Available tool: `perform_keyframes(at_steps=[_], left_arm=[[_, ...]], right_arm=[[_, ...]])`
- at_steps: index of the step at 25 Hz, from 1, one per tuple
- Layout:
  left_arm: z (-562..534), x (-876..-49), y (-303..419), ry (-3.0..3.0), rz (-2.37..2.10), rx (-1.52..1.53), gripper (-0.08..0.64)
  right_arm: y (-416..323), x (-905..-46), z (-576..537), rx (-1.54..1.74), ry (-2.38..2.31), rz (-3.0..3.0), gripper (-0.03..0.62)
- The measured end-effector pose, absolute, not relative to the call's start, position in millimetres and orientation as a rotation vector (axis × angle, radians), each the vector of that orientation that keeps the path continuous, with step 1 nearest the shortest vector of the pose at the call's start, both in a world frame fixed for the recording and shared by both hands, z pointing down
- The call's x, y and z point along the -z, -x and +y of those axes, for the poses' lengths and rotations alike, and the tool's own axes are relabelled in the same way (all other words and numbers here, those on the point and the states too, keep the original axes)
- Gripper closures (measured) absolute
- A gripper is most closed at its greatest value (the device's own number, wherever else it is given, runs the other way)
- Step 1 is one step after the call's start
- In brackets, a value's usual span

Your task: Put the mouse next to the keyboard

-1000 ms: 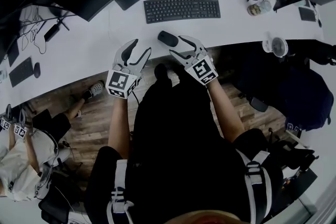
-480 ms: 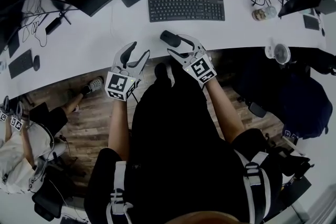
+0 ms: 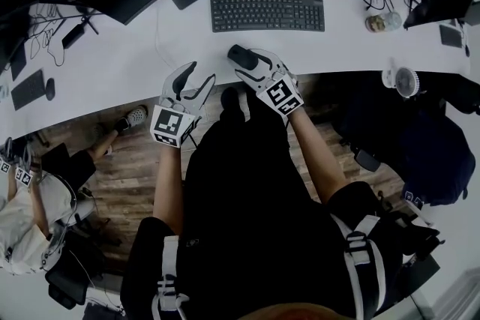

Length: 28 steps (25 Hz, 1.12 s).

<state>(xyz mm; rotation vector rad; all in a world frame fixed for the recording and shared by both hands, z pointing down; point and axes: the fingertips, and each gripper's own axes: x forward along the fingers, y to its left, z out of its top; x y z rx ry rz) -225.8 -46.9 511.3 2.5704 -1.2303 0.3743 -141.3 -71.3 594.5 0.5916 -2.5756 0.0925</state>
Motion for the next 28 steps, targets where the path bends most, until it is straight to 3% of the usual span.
perform_keyframes(at_steps=[28], left_arm=[[-60.0, -545.2, 230.4, -2.48, -1.215, -0.428, 0.337]], right_arm=[[147.1, -687.4, -89.6, -0.194, -0.51, -2.421, 0.305]])
